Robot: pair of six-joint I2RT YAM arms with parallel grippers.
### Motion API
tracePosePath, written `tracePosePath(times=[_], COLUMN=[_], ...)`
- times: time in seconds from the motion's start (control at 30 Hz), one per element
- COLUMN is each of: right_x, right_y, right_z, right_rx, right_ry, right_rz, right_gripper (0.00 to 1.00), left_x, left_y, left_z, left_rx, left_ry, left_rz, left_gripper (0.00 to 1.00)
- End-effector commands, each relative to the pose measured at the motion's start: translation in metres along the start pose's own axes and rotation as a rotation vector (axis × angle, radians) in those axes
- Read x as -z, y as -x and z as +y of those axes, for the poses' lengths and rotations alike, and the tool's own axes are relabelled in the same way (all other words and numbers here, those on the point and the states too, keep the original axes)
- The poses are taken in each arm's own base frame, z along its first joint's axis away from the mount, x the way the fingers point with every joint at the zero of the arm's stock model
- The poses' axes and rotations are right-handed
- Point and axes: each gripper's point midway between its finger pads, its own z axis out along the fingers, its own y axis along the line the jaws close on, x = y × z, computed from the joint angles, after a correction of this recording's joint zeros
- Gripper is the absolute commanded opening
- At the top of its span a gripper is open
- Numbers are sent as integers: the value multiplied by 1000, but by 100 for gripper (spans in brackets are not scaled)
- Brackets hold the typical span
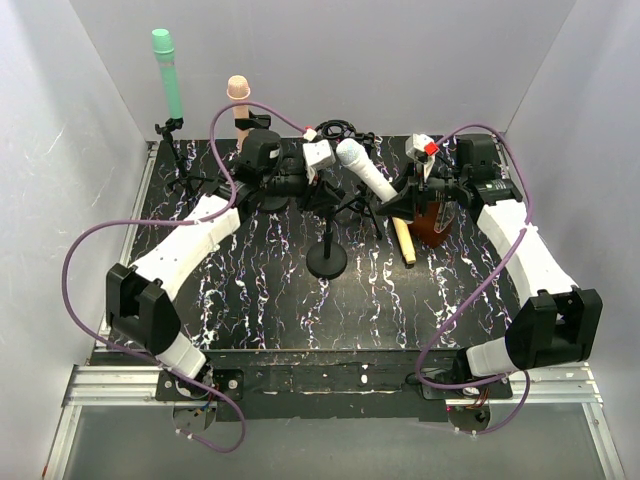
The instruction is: Attach the microphones to the stand
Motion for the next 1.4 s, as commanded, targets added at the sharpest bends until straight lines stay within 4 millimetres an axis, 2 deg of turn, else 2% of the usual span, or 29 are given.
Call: tracePosePath(times=[0.0,0.07,0.17,0.37,0.43,0.47,0.57,0.83,1.03,1.3,1.37], right_x=[3,4,4,3,3,3,2,-11,-22,-31,-33], right_y=[11,9,6,6,6,6,7,8,10,5,4], right_z=[11,11,12,11,10,10,7,-6,-13,-15,-15], right_rx=[59,57,58,60,66,71,84,125,137,124,116], right_ry=[26,25,27,32,33,36,43,82,101,117,123], right_rz=[-33,-31,-28,-28,-25,-23,-13,35,58,77,77], right_gripper=[4,4,4,4,4,4,4,5,5,5,5], left_x=[0,-2,-2,7,13,17,34,66,60,49,47], left_y=[20,17,16,20,23,25,28,5,-12,-8,-12], left_z=[-13,-12,-12,-10,-5,-3,1,3,7,15,15], left_rx=[-28,-19,-8,-12,-19,-29,-19,19,5,29,55], left_ry=[-115,-119,-106,-34,19,35,70,47,26,-7,-19], left_rz=[-47,-44,-44,-63,-79,-93,-138,-233,-272,-344,-342], left_gripper=[6,10,26,73,94,98,98,98,98,98,98])
